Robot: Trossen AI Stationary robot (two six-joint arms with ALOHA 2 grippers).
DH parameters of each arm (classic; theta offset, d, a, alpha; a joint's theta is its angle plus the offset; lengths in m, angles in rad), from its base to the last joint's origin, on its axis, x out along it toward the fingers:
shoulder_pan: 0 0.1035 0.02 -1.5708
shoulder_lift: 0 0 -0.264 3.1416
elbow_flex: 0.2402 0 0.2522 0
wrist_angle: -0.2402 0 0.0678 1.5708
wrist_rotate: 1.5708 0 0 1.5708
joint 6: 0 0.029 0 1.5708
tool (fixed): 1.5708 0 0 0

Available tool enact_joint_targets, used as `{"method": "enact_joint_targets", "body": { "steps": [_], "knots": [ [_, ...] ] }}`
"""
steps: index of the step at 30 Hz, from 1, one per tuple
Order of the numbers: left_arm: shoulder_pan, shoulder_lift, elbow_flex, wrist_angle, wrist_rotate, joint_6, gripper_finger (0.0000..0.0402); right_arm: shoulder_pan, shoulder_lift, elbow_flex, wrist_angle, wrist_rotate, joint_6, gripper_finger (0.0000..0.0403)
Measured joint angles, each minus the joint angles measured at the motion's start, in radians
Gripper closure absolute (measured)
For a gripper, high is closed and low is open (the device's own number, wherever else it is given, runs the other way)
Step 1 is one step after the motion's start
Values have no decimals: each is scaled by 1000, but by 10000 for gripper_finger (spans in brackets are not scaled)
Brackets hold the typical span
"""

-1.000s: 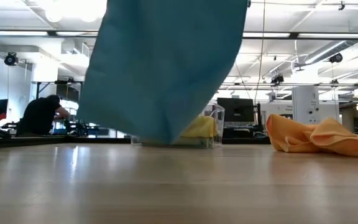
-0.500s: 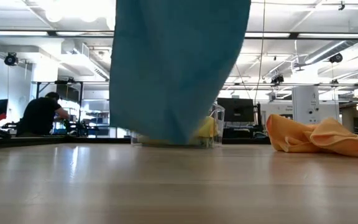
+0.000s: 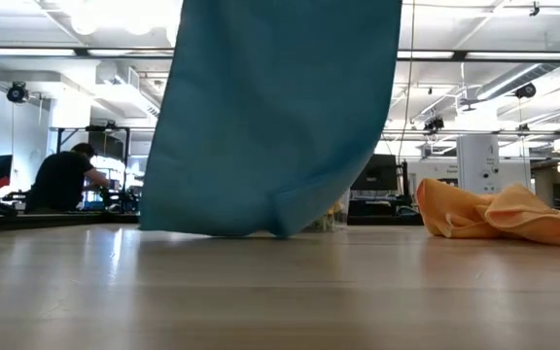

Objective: Fold microfiber towels
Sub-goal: Fold the blue microfiber cloth

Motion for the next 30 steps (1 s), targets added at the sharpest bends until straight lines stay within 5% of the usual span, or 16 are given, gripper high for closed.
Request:
{"method": "enact_joint_targets", "body": {
  "steps": [10,17,23,27,30],
  "knots": [
    [-73,-29,2,119,40,-21,402,66,4,93,3,-92,70,394],
    [-182,-8,-12,-46,178,-306,402,235,85,65,0,-81,169,394],
    [-359,52,30,127,205,-366,402,352,145,86,191,-62,133,394],
    [-453,95,87,222,195,-367,402,392,161,124,241,-60,108,394],
    [-502,115,105,195,69,-368,402,398,158,130,217,-48,148,394]
  ]
}}
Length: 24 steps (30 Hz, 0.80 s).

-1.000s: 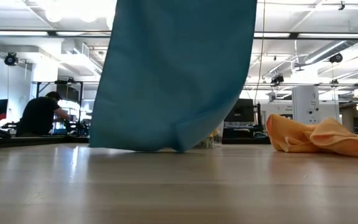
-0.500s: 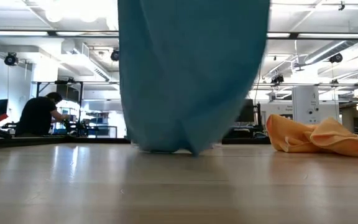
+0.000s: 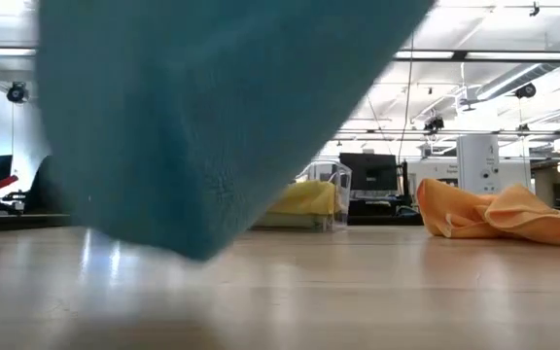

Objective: Fold microfiber towels
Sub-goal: Fold the blue microfiber cloth

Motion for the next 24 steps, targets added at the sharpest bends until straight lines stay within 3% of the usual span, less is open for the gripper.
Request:
{"method": "enact_joint_targets", "body": {
  "steps": [4,9,12,17,20,24],
  "knots": [
    [-3,-25,-33,-205,-134,-175,402,-20,-11,-6,-232,70,194,394],
    [80,-87,-104,-585,-148,-593,402,-85,-22,-40,-683,85,628,394],
    [122,-118,-186,-677,-102,-706,402,-111,-16,-89,-823,51,782,394],
    [193,-152,-351,-589,3,-707,402,-153,-16,-207,-743,-21,798,394],
    [226,-162,-431,-513,84,-684,402,-178,-16,-274,-603,-84,711,394],
    [256,-162,-509,-502,140,-681,402,-191,-16,-357,-349,-91,527,394]
  ]
}}
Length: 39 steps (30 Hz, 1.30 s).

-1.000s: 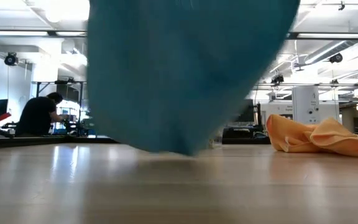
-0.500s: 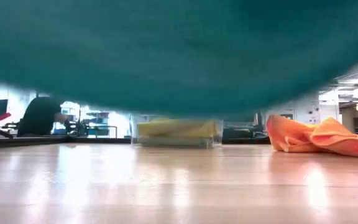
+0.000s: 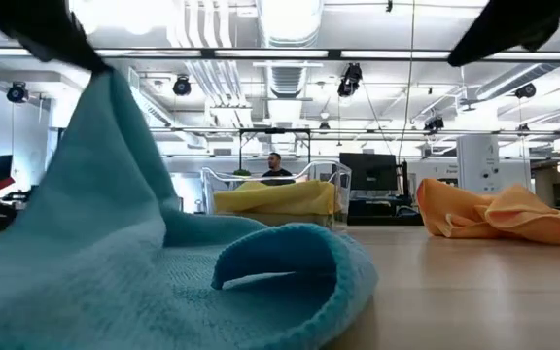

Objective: Fold microfiber towels
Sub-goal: Fold the blue microfiber cloth

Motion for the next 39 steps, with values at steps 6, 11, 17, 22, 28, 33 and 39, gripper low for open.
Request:
{"method": "enact_joint_targets", "body": {
  "steps": [6,11,17,22,28,33,39],
  "knots": [
    [33,0,-75,-2,95,-33,402,-48,12,-94,358,-99,-234,394],
    [45,0,-85,-7,199,-66,401,-97,35,-111,409,-163,-272,394],
    [47,1,-75,-37,266,-74,359,-130,76,-111,451,-201,-284,394],
    [51,1,-42,-138,285,-86,278,-136,137,-111,537,-266,-339,394],
    [57,0,51,-315,273,-159,210,-136,215,-110,622,-297,-400,394],
    [57,0,75,-282,171,-151,195,-140,275,-110,666,-297,-411,394],
    [62,36,12,-9,97,-26,194,-143,347,-110,810,-308,-491,394]
  ]
}}
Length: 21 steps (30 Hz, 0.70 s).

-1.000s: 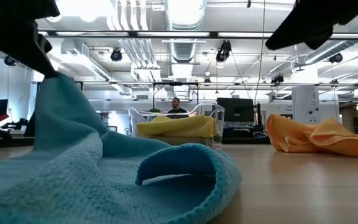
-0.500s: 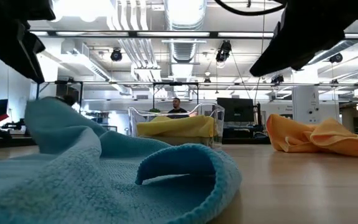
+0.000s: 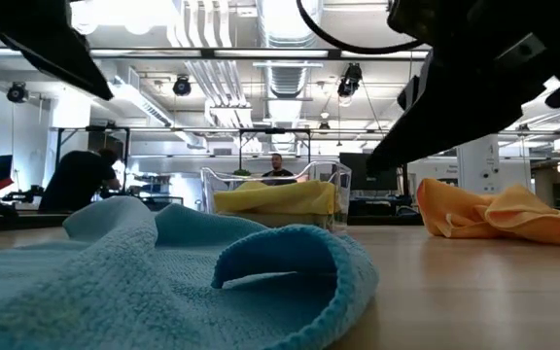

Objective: Fold microfiber towels
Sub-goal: Fold the blue microfiber cloth

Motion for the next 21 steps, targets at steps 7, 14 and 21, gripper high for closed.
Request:
{"method": "enact_joint_targets", "body": {
  "steps": [7,14,21],
  "knots": [
    [42,92,-69,349,-62,135,194,-14,54,1,167,-10,-104,394],
    [62,230,-80,615,-24,159,194,-19,58,1,180,-10,-80,394],
    [-2,402,-67,750,295,107,194,-18,58,4,193,-78,-79,394]
  ]
}}
